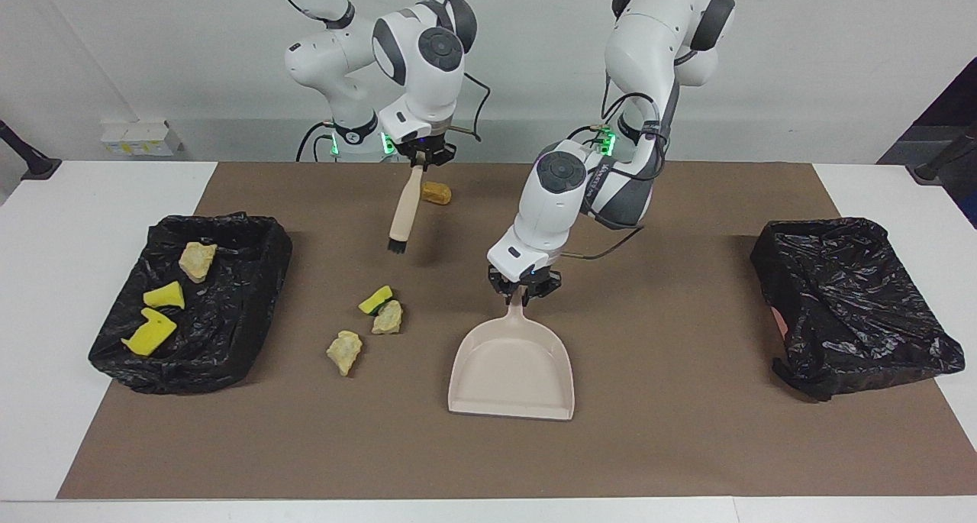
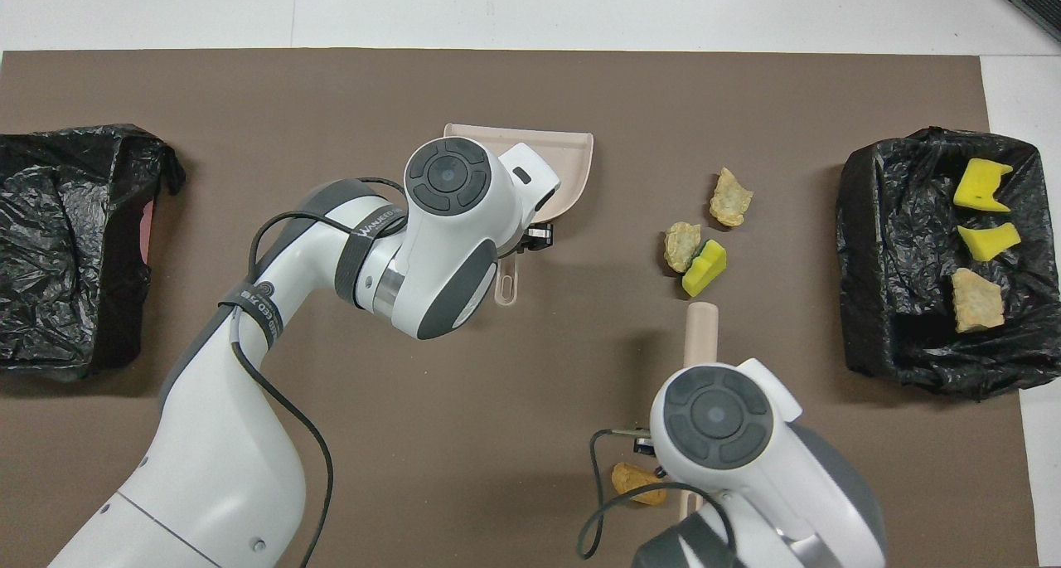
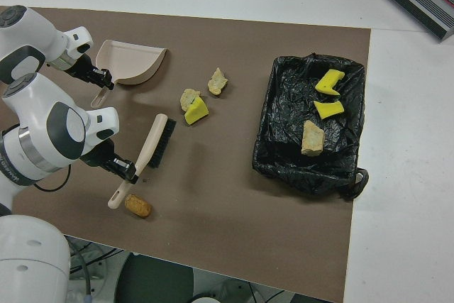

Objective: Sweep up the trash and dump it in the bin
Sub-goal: 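Sweep the chunks toward the dustpan with the right gripper's brush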

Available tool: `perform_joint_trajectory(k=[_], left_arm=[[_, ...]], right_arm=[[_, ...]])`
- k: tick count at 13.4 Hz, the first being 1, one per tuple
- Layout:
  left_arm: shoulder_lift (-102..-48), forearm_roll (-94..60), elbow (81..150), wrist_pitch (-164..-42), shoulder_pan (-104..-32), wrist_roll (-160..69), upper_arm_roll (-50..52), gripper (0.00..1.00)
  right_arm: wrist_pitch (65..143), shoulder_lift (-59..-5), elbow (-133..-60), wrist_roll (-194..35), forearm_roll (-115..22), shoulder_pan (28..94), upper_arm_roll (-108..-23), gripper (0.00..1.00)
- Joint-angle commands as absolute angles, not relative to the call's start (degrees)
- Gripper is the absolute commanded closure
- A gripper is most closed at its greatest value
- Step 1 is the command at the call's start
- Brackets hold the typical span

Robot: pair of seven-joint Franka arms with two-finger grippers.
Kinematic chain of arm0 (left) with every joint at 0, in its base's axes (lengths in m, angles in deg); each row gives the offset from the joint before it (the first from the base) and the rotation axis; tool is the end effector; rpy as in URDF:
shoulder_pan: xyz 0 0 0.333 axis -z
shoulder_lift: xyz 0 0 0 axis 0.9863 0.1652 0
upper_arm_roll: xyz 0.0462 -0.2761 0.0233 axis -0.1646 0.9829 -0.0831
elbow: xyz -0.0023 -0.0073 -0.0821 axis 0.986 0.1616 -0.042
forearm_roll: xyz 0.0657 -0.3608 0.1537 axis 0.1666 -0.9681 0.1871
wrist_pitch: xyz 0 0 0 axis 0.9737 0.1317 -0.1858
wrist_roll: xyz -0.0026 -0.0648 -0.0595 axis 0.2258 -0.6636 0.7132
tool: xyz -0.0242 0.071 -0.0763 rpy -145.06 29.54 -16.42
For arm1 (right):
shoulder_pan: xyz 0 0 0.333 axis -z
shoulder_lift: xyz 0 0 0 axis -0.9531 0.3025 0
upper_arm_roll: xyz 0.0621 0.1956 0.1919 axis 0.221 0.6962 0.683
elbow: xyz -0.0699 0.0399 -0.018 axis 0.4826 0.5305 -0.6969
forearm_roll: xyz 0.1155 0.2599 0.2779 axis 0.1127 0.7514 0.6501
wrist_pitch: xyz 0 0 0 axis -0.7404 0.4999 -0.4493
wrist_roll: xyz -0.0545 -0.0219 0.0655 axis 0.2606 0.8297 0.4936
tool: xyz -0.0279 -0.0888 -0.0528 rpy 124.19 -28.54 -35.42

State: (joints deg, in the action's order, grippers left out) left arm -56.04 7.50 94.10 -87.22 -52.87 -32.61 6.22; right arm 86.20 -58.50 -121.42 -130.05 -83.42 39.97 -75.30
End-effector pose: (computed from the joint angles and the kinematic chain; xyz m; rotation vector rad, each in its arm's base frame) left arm 0.5641 -0.3980 0.3383 3.0089 -0.1689 0.0601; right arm 0.4044 0.2192 0.3929 2.8592 -0.2619 -0.2822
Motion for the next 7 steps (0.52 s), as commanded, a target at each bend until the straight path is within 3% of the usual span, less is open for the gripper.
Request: perform_joint_trajectory(k=[1, 4, 7], left_arm=[[-59.38, 8.72, 95.23, -84.94, -54.73, -38.21, 5.5, 1.0], [-62.64, 8.72, 95.85, -81.7, -58.42, -51.03, 5.5, 1.0], [-63.78, 8.72, 97.86, -81.07, -61.41, -68.46, 5.58, 1.0]], right_arm=[[93.33, -56.86, -122.51, -120.0, -87.42, 49.06, -74.59, 1.0], [104.14, -52.12, -120.59, -103.75, -89.53, 58.82, -74.68, 1.0], [107.93, -45.71, -116.19, -92.02, -95.58, 65.0, -74.68, 1.0]])
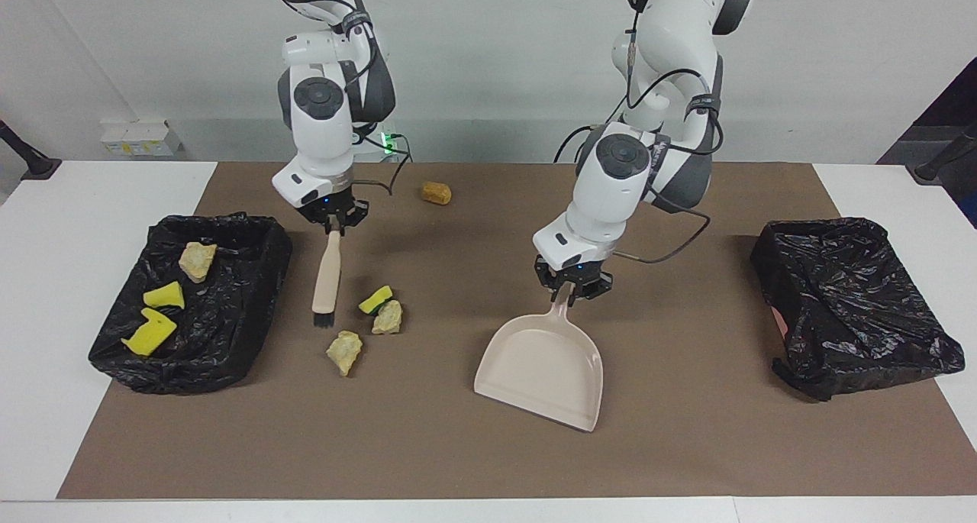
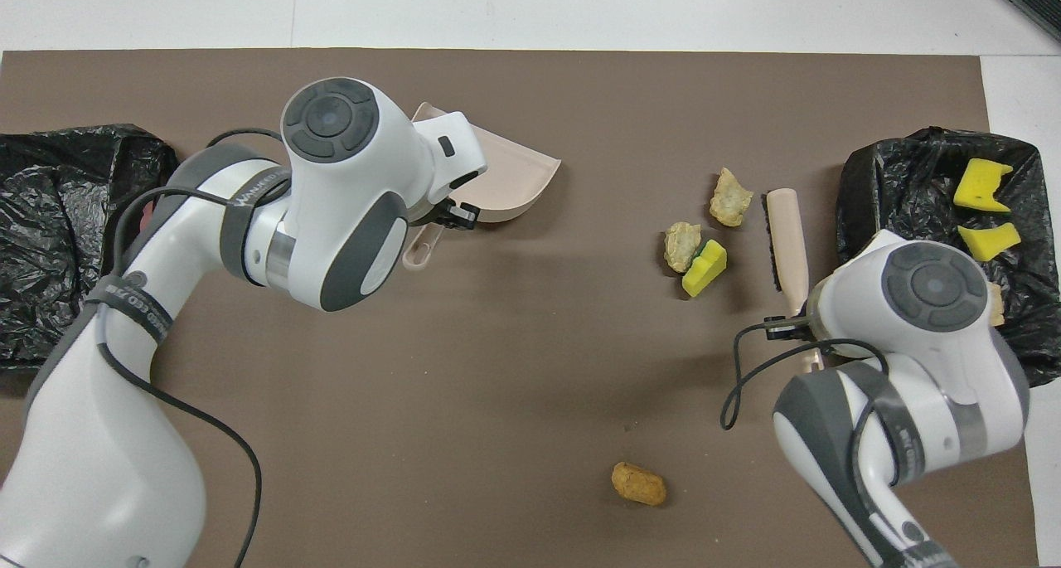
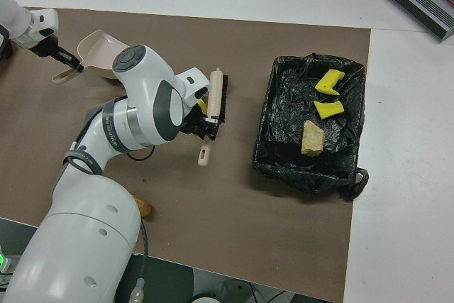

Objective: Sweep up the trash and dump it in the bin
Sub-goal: 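Sweep the chunks toward the dustpan with the right gripper's brush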

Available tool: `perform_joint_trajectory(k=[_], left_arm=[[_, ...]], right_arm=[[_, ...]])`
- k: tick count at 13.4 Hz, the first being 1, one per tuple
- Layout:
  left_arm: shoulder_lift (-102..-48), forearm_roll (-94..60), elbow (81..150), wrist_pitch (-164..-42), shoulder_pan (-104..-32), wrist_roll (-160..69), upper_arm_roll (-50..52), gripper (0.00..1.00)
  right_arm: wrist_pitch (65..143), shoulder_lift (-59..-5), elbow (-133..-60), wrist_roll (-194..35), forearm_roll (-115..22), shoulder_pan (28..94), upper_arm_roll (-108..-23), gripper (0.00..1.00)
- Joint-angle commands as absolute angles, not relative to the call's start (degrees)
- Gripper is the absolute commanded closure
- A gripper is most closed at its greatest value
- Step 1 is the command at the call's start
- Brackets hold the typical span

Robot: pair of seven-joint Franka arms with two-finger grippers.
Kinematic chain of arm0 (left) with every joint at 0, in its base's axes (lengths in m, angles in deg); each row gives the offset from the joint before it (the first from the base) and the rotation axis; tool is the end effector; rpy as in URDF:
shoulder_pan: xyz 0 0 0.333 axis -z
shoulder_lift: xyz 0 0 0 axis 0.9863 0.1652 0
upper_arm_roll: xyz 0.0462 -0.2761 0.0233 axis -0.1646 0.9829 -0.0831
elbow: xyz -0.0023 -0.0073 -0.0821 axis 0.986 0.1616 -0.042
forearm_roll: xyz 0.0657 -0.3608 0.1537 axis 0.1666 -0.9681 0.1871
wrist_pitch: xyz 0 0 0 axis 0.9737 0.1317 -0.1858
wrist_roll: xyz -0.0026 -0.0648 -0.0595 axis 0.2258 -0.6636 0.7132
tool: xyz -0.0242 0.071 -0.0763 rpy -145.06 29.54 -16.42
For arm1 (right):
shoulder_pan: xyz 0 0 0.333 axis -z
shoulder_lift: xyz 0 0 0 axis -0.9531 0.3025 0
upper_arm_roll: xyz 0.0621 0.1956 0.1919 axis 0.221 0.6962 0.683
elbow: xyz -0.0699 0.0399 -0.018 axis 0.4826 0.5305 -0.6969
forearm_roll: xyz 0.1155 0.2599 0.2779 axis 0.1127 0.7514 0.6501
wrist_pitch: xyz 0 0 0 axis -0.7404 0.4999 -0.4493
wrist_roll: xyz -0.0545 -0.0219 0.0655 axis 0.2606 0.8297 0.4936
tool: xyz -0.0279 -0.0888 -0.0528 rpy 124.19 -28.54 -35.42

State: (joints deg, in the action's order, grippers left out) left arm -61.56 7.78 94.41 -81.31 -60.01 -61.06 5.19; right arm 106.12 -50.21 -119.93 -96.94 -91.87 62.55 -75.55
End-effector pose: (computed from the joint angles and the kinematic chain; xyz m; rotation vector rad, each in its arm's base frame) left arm 0.6012 -0.3097 0.3903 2.9702 -0.7249 0.1067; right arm 0.5131 0.0490 0.3576 2.9141 0.1380 -0.0715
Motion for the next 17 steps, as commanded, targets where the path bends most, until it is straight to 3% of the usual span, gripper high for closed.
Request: perform_joint_trajectory(k=[1, 4, 10, 11, 12, 13, 17], left_arm=[[-65.44, 8.72, 100.83, -80.98, -61.68, -71.27, 5.5, 1.0], [-70.99, 8.63, 112.0, -81.6, -65.72, -89.43, 5.58, 1.0], [-72.31, 8.63, 114.12, -79.92, -66.78, -107.08, 5.5, 1.0], [-72.84, 8.54, 114.83, -80.1, -66.7, -104.29, 5.5, 0.92], [-73.28, 8.54, 116.22, -80.36, -66.78, -99.74, 5.58, 0.1], [-74.15, 8.54, 117.63, -81.41, -66.7, -98.47, 5.58, 0.0], [-75.21, 8.54, 120.01, -83.08, -66.34, -98.55, 5.58, 0.0]], right_arm=[[109.43, -44.03, -115.22, -90.61, -97.17, 65.97, -74.6, 1.0], [112.78, -37.62, -110.48, -83.76, -98.06, 68.34, -74.6, 1.0], [112.35, -33.21, -108.27, -88.91, -94.73, 63.96, -74.24, 1.0], [111.74, -33.21, -108.27, -90.06, -93.24, 62.39, -74.24, 1.0], [111.21, -33.29, -108.27, -91.64, -91.14, 60.81, -74.24, 1.0], [110.77, -33.38, -108.18, -93.22, -88.51, 59.66, -74.24, 1.0], [110.5, -33.3, -108.18, -98.4, -82.52, 55.88, -74.24, 1.0]])
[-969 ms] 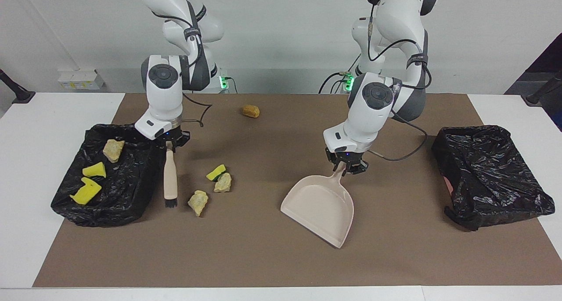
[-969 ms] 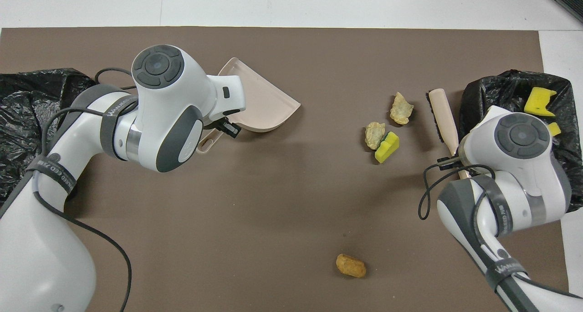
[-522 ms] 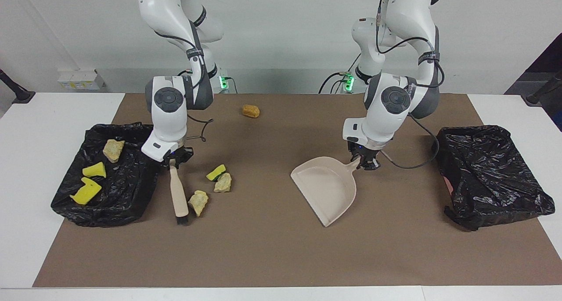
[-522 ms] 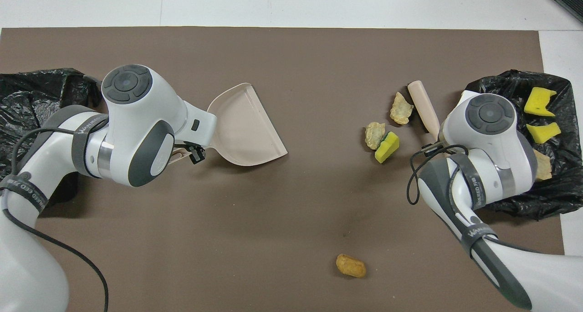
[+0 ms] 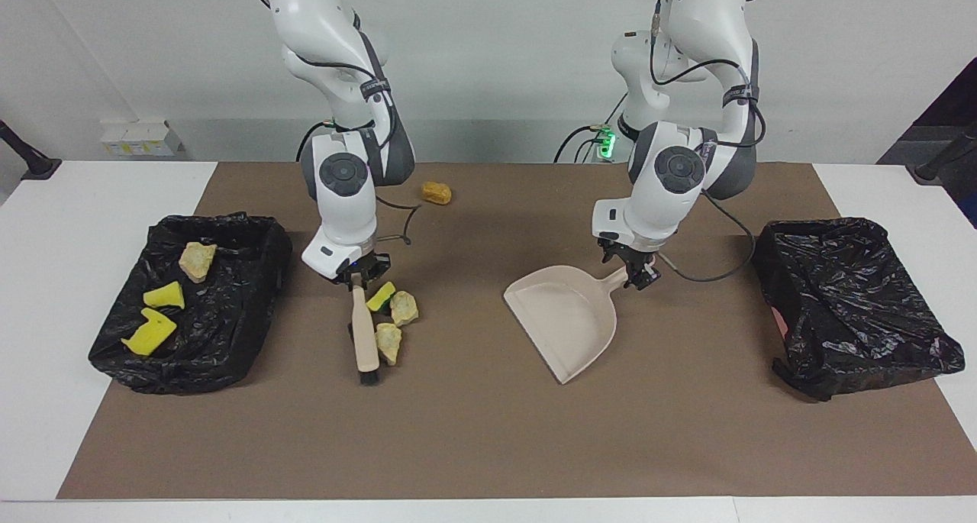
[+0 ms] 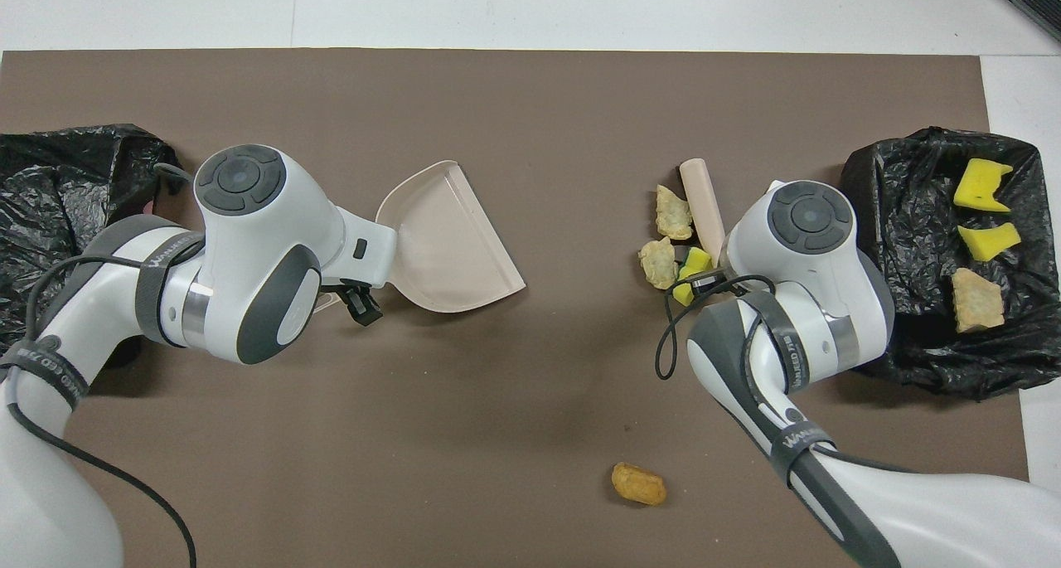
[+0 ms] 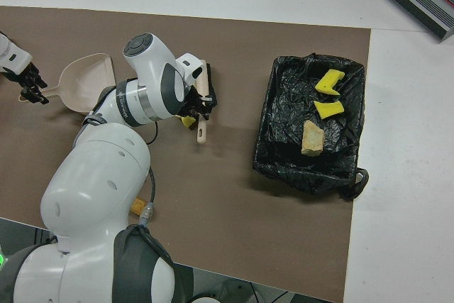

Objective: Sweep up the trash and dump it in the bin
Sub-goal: 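Sweep the chunks toward the dustpan with the right gripper's brush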

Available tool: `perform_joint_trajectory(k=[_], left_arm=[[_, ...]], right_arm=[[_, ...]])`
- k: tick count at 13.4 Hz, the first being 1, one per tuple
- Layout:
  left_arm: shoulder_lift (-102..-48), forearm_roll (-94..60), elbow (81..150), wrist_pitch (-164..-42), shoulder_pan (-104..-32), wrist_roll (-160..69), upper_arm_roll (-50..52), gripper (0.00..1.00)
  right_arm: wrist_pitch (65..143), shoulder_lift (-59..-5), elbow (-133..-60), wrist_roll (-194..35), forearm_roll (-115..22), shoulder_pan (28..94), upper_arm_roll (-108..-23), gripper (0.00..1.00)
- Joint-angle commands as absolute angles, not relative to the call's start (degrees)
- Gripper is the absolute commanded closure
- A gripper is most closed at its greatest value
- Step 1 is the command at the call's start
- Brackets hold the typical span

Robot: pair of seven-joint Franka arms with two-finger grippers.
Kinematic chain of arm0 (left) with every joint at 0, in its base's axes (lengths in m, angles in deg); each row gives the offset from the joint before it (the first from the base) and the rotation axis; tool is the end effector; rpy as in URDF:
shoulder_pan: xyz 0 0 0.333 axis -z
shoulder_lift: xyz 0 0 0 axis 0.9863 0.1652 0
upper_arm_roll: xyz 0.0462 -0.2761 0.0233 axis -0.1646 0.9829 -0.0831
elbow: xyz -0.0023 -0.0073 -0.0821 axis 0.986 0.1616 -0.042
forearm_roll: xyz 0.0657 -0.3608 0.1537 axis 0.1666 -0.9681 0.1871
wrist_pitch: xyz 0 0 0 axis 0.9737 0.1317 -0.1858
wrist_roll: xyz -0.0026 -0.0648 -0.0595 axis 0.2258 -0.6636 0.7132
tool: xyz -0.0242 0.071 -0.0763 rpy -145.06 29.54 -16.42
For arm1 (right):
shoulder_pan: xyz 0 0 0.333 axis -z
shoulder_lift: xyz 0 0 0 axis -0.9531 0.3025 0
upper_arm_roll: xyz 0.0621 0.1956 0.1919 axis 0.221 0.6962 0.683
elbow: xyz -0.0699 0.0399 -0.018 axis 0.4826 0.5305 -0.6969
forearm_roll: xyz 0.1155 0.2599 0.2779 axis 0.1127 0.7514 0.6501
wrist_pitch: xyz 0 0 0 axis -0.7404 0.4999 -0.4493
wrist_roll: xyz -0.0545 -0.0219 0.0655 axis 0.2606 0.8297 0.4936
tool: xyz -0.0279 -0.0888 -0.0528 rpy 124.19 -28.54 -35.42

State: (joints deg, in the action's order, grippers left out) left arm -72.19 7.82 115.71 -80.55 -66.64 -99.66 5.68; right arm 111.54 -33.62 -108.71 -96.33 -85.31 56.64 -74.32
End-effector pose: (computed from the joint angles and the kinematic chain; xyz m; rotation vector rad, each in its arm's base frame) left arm 0.5484 -0.2194 0.3319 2.6598 -1.5519 -0.1633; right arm 0.5619 0.1349 0.2921 2.9955 0.2716 -0.0818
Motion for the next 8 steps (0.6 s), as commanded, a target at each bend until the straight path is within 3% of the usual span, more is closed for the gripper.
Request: perform_joint_trajectory(k=[1, 4, 5, 7, 8], left_arm=[[-75.22, 8.54, 120.71, -84.05, -66.26, -98.55, 5.58, 0.0], [-75.92, 8.63, 123.27, -86.42, -66.08, -98.2, 5.5, 0.0], [-76.35, 8.63, 124.4, -86.61, -66.17, -98.02, 5.5, 0.06], [-76.53, 8.54, 124.24, -86.61, -66.52, -97.93, 5.5, 1.0], [-76.27, 8.63, 123.8, -86.69, -66.35, -98.02, 5.5, 1.0]], right_arm=[[110.42, -33.21, -107.84, -98.85, -80.76, 54.74, -74.24, 1.0], [110.42, -33.12, -107.13, -99.9, -75.93, 53.06, -74.24, 1.0], [110.15, -33.03, -106.78, -101.04, -75.91, 52.79, -74.24, 1.0], [107.88, -33.03, -105.64, -101.32, -75.91, 52.88, -74.24, 1.0], [106.56, -33.47, -105.55, -101.23, -76.0, 53.84, -74.33, 1.0]])
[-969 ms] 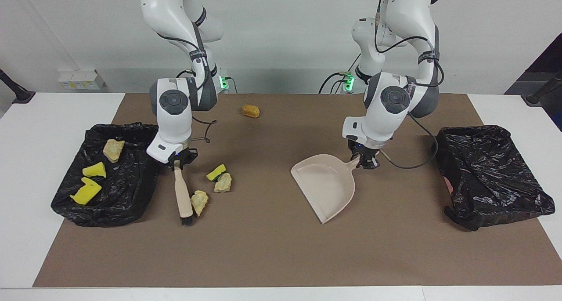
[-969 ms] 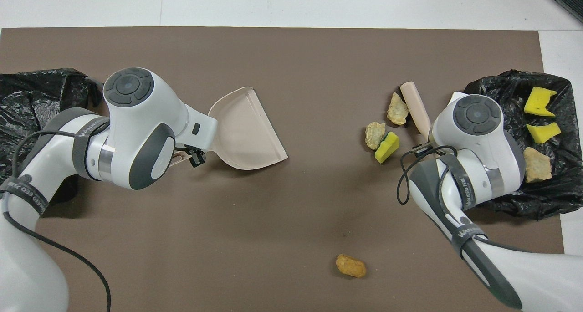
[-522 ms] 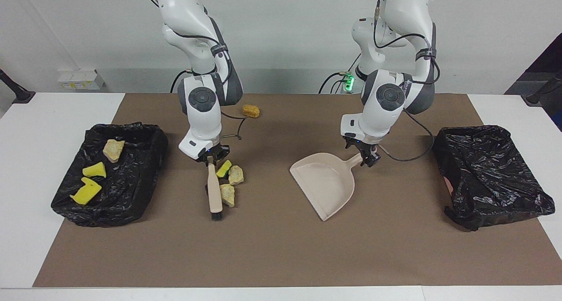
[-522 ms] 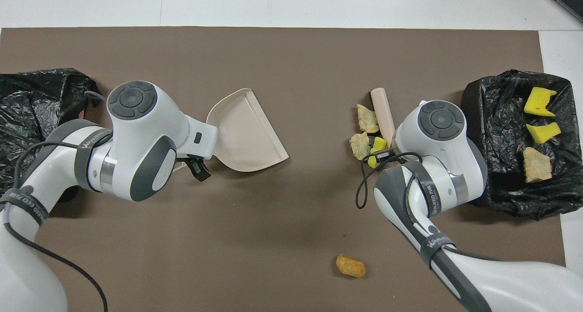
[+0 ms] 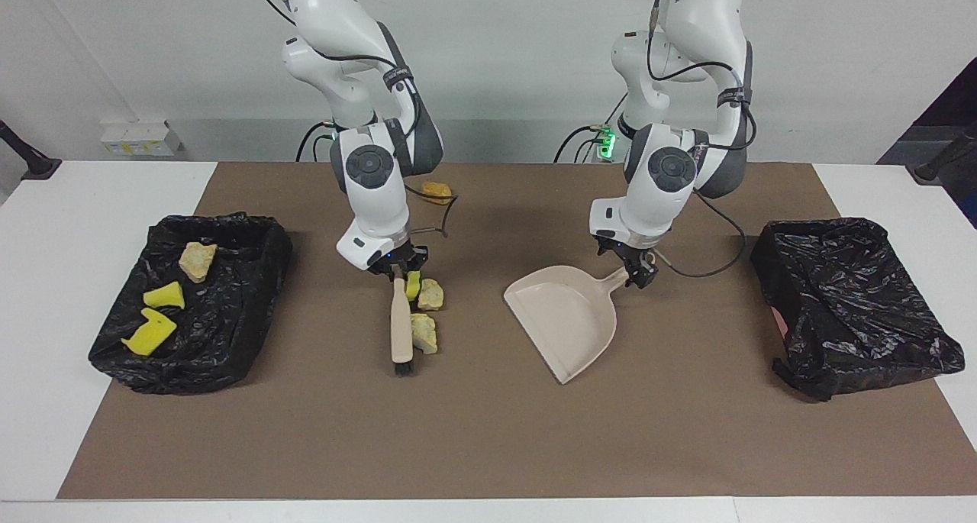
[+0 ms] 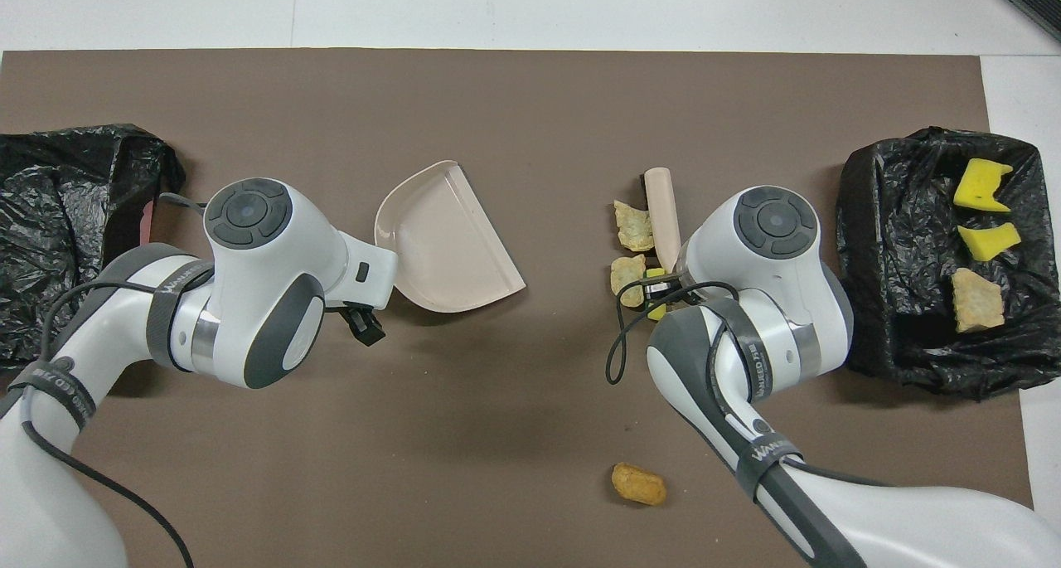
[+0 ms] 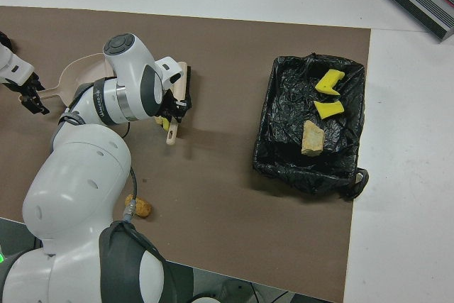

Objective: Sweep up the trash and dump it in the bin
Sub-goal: 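Sweep the chunks toward the dustpan with the right gripper's brush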

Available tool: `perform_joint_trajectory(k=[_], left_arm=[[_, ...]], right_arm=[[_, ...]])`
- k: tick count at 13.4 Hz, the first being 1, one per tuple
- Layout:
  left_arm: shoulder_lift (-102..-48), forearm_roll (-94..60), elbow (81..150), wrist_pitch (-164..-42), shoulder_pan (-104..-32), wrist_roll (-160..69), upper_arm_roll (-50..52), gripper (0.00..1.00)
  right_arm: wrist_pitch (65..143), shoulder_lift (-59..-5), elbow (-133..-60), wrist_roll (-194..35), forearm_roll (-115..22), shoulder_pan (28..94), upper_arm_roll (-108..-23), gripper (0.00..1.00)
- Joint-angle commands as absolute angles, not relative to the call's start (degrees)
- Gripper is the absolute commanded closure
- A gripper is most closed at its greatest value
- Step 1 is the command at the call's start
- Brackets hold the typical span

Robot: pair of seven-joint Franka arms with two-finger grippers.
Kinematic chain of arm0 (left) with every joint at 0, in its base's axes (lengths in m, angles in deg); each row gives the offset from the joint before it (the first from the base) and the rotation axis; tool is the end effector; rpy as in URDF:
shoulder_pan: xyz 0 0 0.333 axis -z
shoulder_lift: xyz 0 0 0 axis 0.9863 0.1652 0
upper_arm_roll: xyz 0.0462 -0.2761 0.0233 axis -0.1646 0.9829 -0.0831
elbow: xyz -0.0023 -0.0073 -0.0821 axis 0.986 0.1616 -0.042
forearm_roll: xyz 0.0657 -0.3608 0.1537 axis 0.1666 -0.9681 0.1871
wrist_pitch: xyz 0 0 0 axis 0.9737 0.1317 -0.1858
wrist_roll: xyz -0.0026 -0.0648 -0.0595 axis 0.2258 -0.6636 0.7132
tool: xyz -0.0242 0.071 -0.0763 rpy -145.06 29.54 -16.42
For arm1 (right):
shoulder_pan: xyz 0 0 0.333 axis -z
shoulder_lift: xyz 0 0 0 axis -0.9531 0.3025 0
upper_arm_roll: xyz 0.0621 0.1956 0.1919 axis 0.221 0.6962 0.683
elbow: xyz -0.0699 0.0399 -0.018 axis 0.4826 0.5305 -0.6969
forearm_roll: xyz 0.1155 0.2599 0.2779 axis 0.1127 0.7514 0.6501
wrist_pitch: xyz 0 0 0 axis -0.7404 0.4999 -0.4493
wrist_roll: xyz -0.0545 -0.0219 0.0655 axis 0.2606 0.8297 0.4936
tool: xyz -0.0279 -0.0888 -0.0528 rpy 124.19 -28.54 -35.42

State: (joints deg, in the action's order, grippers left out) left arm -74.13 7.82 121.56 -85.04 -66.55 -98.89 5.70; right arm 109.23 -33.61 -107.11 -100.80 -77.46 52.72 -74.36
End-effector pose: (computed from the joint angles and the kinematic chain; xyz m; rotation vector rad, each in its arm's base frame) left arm 0.5309 -0.2147 0.3122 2.6756 -1.5403 -0.1505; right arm 0.5530 0.1786 0.3006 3.1014 0.1363 -0.1330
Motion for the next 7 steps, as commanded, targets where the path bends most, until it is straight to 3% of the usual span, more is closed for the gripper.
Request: perform_joint_trajectory(k=[1, 7], left_arm=[[-76.01, 8.63, 123.28, -86.78, -66.43, -98.11, 5.5, 1.0], [-75.04, 8.89, 122.22, -91.17, -66.96, -106.17, 5.5, 1.0]], right_arm=[[104.72, -34.69, -105.55, -100.97, -76.0, 54.54, -74.85, 1.0], [96.89, -38.91, -107.99, -101.32, -76.0, 56.48, -74.95, 1.0]])
